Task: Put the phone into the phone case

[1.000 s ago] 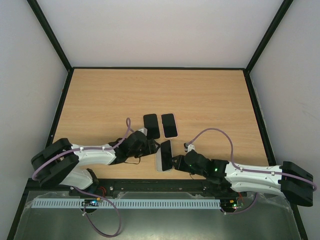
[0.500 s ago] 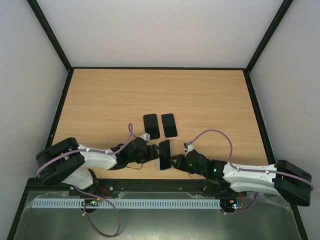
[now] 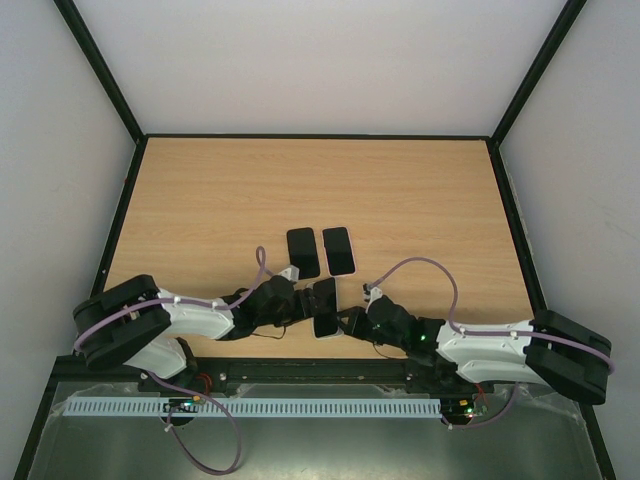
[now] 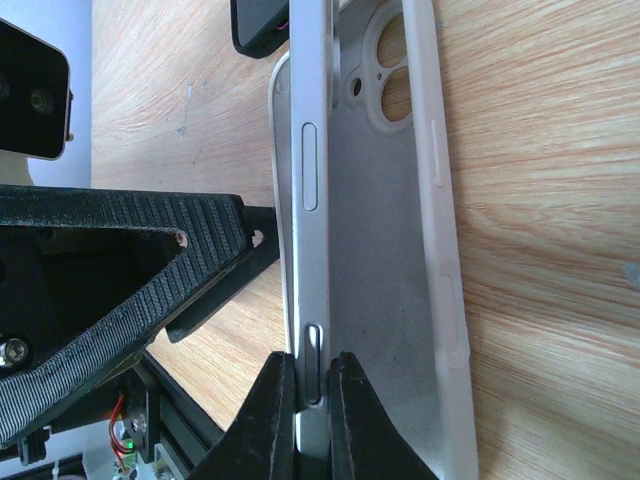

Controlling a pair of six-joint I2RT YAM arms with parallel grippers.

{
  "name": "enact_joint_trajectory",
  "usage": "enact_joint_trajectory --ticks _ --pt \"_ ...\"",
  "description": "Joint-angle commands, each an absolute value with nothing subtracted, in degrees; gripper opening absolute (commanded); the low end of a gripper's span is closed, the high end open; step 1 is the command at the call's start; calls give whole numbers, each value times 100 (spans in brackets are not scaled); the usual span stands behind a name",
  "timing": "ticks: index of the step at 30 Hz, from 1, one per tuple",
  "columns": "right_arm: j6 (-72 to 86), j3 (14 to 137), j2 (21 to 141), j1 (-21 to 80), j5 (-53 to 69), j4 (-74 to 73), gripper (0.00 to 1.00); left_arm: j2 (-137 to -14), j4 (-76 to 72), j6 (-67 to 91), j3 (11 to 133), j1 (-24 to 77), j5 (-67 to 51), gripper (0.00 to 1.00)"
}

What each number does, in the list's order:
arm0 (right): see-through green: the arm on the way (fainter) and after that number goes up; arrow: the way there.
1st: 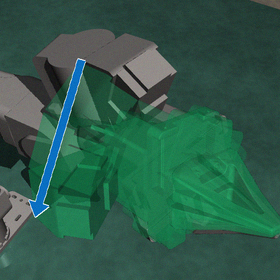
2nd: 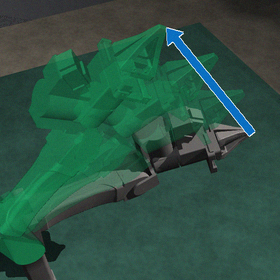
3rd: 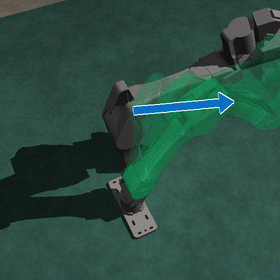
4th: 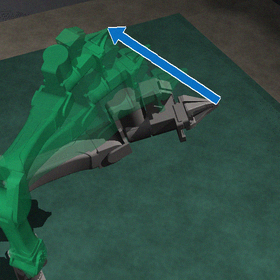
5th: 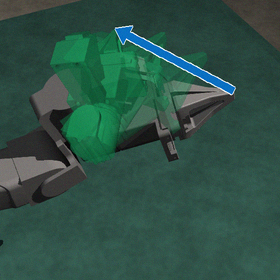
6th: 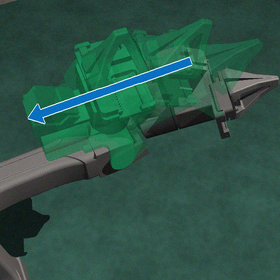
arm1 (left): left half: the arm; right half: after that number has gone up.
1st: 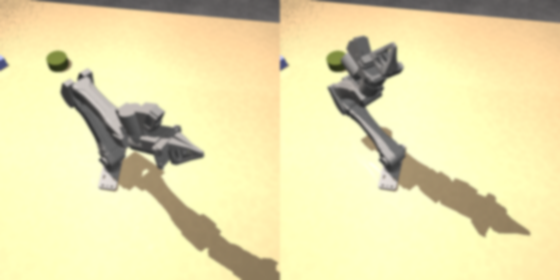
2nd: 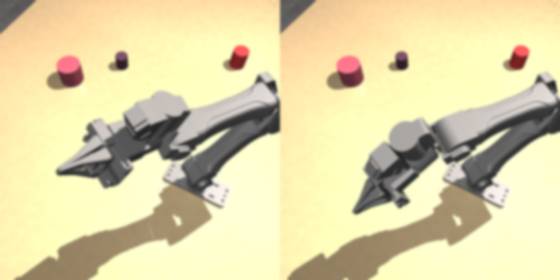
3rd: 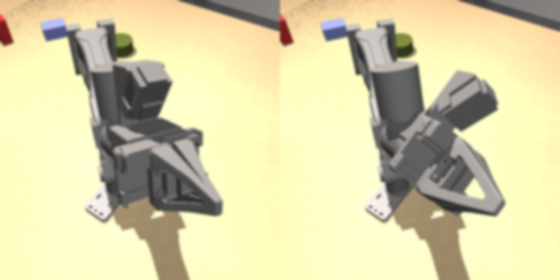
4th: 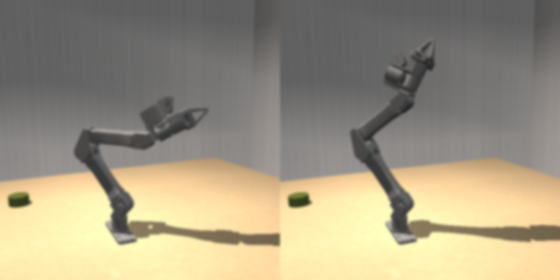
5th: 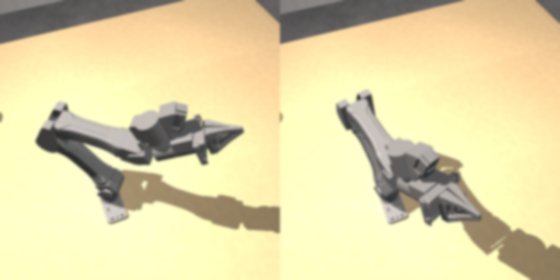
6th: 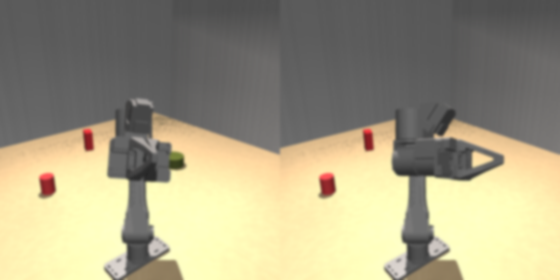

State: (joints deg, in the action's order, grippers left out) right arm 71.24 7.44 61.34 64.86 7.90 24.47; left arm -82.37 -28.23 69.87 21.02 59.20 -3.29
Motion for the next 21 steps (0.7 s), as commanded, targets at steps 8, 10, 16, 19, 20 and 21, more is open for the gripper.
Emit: enact_joint_trajectory --ticks 8,10,16,19,20,21 --pt "6566 755 6431 6362 1727 2399 2 -7894 -1869 6552 2269 5925 205 68" --pt "6559 788 6489 6338 1823 2473 2 -7941 -1876 6541 2283 5911 211 68" --pt "6442 932 6893 6302 2200 2724 2 -8090 -2140 6410 2300 5901 128 68" --pt "6469 932 7138 6282 2410 2973 2 -8127 -2228 6302 2327 5886 94 68" --pt "6475 932 7217 6276 2457 3039 2 -8123 -2258 6258 2321 5888 82 68" --pt "6485 938 7290 6269 2482 3075 2 -8122 -2284 6231 2316 5889 65 68"
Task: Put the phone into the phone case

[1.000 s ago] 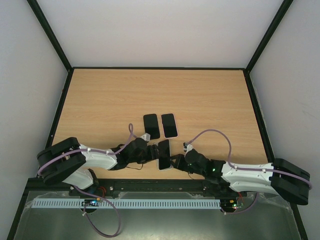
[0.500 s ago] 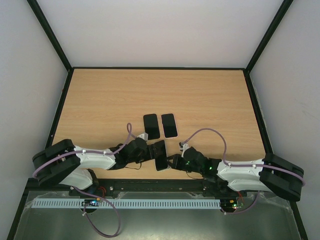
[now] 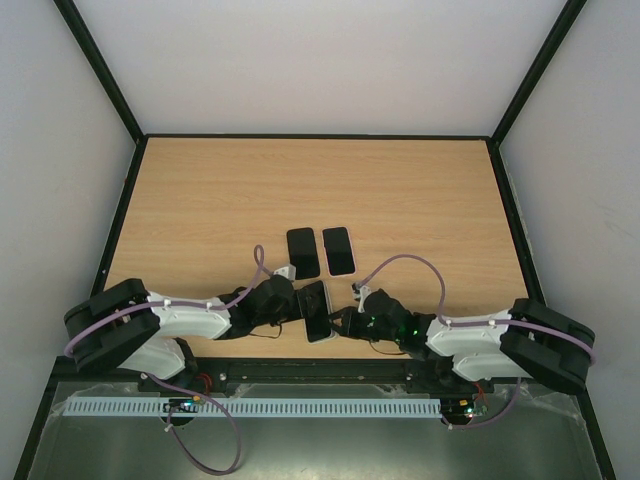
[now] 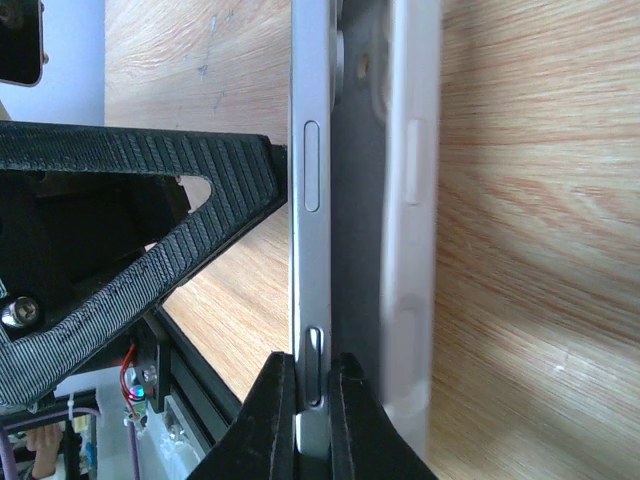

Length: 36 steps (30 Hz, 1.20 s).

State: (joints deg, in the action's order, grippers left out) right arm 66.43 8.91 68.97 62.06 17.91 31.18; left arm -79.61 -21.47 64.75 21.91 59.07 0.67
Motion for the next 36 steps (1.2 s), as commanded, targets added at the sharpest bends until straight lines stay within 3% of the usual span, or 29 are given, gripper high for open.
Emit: enact_joint_trajectory --ticks 1,12,23,30,36 --pt "6494 936 7351 6267 2499 3121 2 -8108 -2320 6197 2301 5889 42 68" --pt "6462 1034 7295 6247 1962 2532 7 -8018 -2361 6254 2077 5889 -18 64" --pt "6184 1475 6332 6240 1103 872 27 -7817 -1876 6310 2175 5867 245 54" --pt "6242 1555 6285 6241 757 869 46 -7596 -1815 6365 2041 5677 197 51" --pt "6178 1737 6429 6237 511 844 54 -7639 -2298 6492 1797 5606 -56 51"
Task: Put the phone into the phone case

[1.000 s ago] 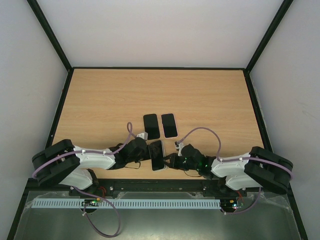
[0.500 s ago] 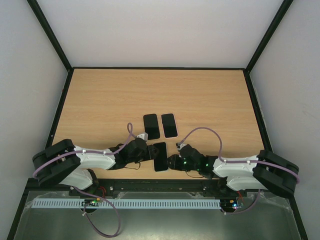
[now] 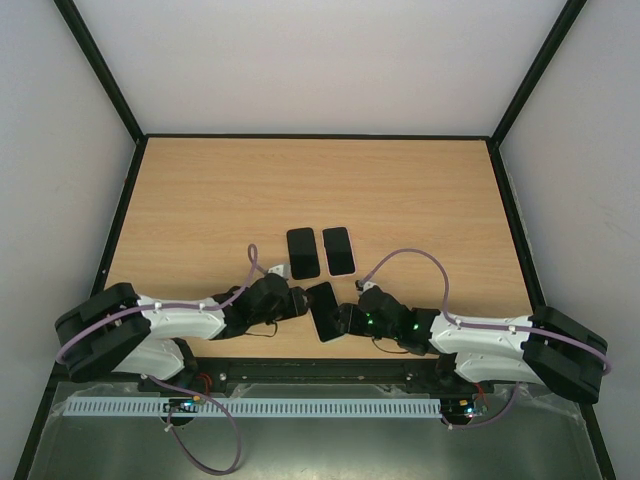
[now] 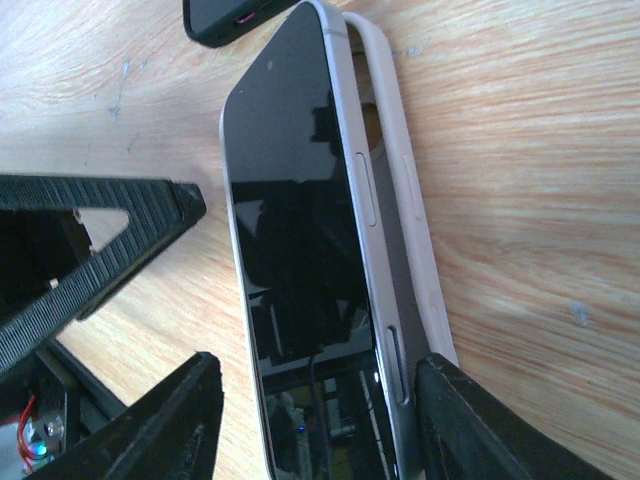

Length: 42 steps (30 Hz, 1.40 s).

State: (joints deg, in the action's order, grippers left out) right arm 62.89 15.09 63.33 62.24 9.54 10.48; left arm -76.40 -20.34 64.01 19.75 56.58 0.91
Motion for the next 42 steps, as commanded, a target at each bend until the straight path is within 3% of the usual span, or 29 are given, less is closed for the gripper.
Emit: enact_joint_trajectory --ticks 1,16,29,42 --pt "6168 1775 6452 6233 477 817 56 -7673 -2336 6495 1786 5599 -87 51" --pt "5784 2114 6829 6122 -2 534 77 -8043 -2831 6461 1767 5461 -347 50" --pt "6124 1813 7399 6084 1286 2127 75 -8185 -3185 6522 1524 5440 -632 39" --pt "7117 1314 6937 6002 1482 3847 72 -8185 -3648 6781 1324 5528 -705 40"
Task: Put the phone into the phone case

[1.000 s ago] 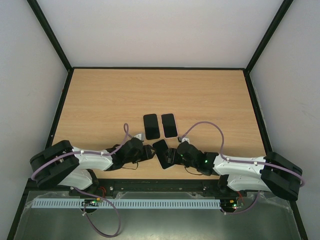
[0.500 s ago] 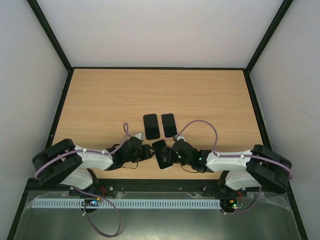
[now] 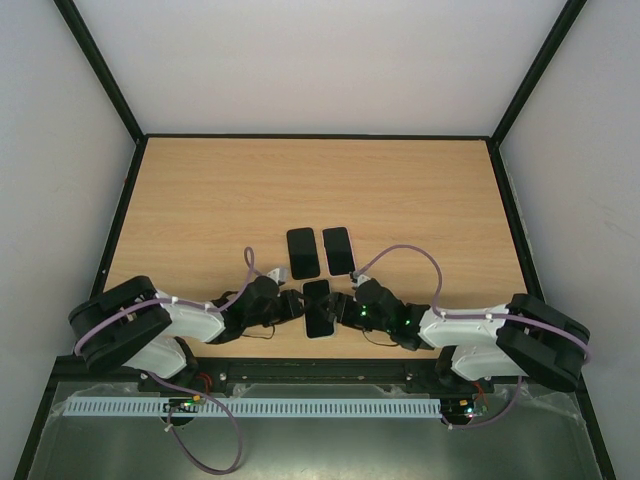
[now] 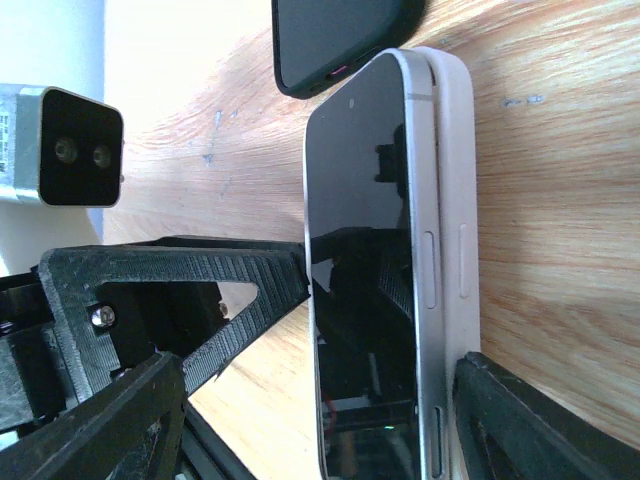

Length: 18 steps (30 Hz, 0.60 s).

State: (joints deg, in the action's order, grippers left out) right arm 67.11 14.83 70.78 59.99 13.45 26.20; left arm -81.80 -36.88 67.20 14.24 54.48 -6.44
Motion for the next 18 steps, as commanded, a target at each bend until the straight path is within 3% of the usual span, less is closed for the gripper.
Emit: enact_joint_trajectory --ticks 1,6,13,18 --pt "7181 1254 6983 5997 1482 3977 72 -8170 -3681 6807 1300 5536 -708 41" --pt "7241 1203 7091 6002 1485 4012 72 -8057 -3627 6840 1259 5616 -619 46" --pt "6891 1428 6744 6001 606 2476 72 -8009 -3458 6814 1256 5687 -540 40" --pt "6887 1297 6614 5994 463 2411 74 -8015 -3310 6803 1259 5691 -427 39"
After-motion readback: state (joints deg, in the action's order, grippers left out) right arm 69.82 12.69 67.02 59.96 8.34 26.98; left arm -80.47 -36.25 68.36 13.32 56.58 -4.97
